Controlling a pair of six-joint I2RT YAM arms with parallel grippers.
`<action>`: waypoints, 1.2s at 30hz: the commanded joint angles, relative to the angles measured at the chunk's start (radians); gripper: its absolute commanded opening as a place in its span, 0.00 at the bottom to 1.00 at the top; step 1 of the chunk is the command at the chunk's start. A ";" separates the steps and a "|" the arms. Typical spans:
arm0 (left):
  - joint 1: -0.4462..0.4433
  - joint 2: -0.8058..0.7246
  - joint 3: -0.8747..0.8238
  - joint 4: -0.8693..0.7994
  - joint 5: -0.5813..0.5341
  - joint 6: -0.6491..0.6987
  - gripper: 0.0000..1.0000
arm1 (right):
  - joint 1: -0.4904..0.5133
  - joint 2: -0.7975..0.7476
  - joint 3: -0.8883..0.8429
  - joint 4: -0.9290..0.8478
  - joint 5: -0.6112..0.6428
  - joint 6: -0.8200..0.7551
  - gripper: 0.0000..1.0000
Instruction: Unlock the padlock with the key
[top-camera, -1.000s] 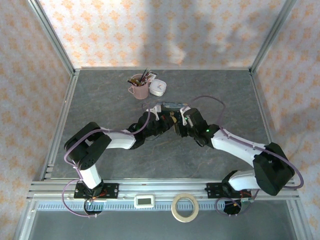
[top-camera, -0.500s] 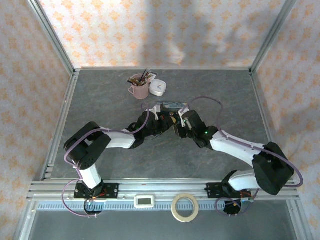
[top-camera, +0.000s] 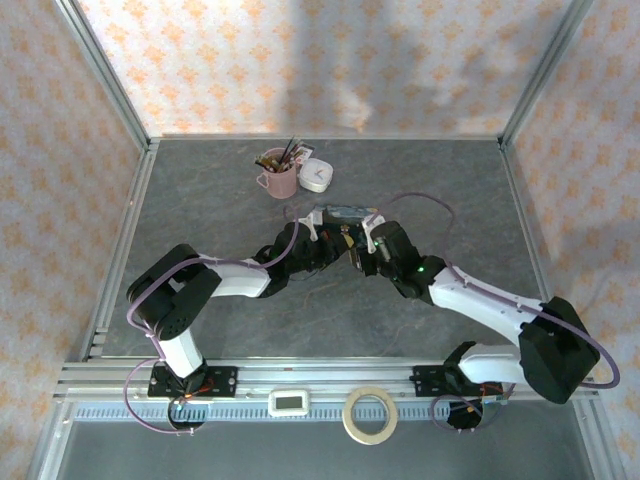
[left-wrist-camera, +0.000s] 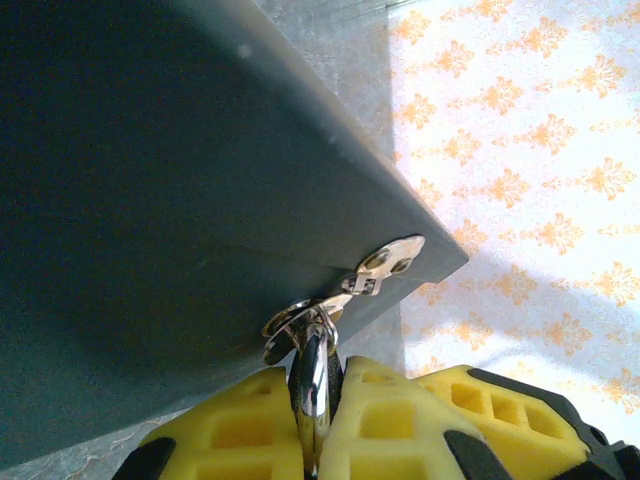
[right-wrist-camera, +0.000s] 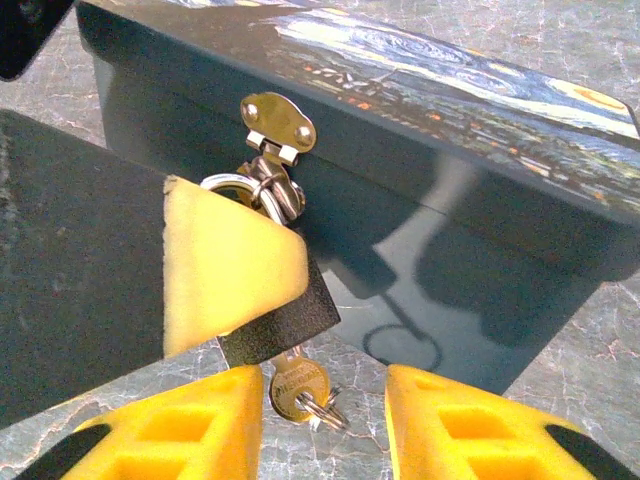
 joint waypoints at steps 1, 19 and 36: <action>0.008 -0.031 0.034 0.041 0.022 0.006 0.00 | 0.001 0.002 -0.022 0.004 0.009 0.013 0.38; 0.012 -0.046 0.022 0.042 0.035 -0.012 0.00 | 0.021 0.087 0.004 0.063 0.021 0.000 0.38; 0.007 -0.086 -0.013 -0.064 0.105 0.035 0.00 | 0.021 0.122 0.058 0.095 0.151 0.046 0.14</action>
